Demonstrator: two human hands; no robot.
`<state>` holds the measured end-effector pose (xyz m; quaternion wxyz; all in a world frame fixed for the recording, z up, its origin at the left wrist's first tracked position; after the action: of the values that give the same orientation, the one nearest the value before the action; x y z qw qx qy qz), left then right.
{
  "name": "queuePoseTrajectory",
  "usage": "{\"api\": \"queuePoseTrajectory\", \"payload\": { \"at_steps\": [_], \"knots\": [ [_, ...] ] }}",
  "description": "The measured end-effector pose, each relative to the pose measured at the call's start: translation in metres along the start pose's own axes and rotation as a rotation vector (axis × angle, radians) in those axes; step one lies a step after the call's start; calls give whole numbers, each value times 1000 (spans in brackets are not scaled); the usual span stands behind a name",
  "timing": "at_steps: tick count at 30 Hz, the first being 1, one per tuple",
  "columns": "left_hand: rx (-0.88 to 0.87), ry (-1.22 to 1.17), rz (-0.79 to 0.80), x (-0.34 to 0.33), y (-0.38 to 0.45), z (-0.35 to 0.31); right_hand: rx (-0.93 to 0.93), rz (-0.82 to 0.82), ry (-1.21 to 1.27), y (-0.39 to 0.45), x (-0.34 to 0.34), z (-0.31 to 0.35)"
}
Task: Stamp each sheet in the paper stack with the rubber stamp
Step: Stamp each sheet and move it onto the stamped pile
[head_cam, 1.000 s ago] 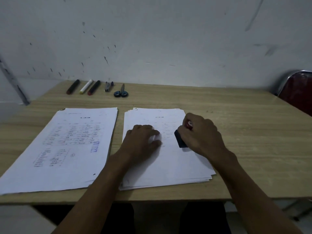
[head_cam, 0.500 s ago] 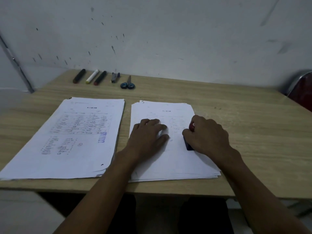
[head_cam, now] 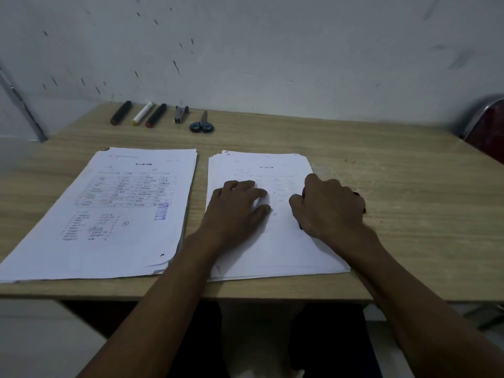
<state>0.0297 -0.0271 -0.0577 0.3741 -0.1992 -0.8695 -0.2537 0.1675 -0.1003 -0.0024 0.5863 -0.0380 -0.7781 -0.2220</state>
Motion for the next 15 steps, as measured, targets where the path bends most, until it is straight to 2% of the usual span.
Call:
{"api": "queuePoseTrajectory", "payload": {
  "at_steps": [9, 12, 15],
  "knots": [
    [5, -9, -7, 3, -2, 1, 0, -41, 27, -1, -2, 2],
    [6, -13, -9, 3, -2, 1, -9, 13, 69, -1, -2, 0],
    [-3, -14, -18, 4, -2, 1, -38, 95, 232, -2, -1, -9]
  ]
}}
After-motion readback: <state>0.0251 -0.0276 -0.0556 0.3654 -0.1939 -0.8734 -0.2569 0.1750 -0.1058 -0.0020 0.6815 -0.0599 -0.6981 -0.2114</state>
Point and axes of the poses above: each hand's wrist, its own y-axis towards the middle knuckle, its own x-axis out of the back of the hand, z = x × y, the point moved 7 cm from there along y, towards the middle knuckle, and after that the axes turned 15 degrees about -y, right-handed, at the moved point
